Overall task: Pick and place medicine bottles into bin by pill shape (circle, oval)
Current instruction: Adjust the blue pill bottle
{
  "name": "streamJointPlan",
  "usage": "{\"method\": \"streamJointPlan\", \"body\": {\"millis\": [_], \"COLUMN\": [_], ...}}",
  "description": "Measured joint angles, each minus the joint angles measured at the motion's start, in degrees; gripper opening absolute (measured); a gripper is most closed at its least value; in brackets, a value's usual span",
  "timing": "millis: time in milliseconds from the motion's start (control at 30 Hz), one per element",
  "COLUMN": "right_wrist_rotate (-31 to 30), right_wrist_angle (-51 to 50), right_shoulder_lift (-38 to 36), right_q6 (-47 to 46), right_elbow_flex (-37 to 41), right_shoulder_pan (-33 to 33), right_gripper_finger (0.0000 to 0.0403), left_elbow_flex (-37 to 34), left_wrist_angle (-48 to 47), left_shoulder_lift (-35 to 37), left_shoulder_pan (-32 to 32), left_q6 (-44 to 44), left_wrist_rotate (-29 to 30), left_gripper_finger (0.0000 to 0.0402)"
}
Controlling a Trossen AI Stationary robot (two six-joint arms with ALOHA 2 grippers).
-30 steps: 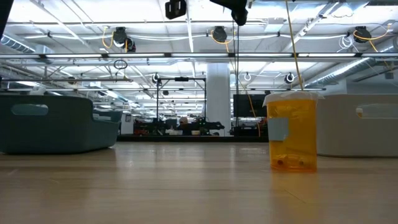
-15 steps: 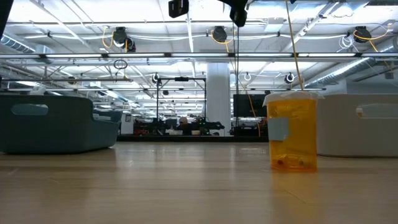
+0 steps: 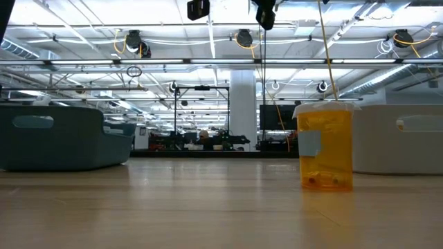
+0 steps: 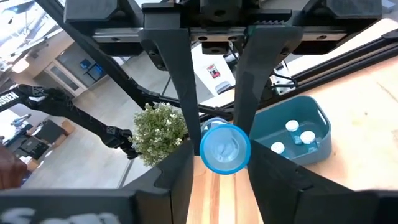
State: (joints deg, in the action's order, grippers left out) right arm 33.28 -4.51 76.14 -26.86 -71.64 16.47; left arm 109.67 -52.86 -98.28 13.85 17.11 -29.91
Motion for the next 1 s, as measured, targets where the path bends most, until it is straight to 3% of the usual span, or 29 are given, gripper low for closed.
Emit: {"method": "streamJointPlan", "body": {"millis": [333, 1000], "right_wrist_rotate": [0.0, 1.3], "right_wrist_angle": [0.0, 3.0], "right_shoulder_lift": [0.0, 0.0], "right_q6": [-2.5, -4.1], "right_elbow_flex": [0.0, 0.0], "right_shoulder_pan": [0.0, 0.1], "right_gripper_finger": [0.0166, 0.0149], "left_elbow_flex": [0.0, 0.0], "left_wrist_angle": [0.0, 0.0], "left_shoulder_lift": [0.0, 0.0], "left_shoulder_pan": [0.0, 0.0], "left_q6": [1.0, 3.9], "left_wrist_rotate": [0.0, -1.7], "left_gripper_finger": [0.0113, 0.0113]}}
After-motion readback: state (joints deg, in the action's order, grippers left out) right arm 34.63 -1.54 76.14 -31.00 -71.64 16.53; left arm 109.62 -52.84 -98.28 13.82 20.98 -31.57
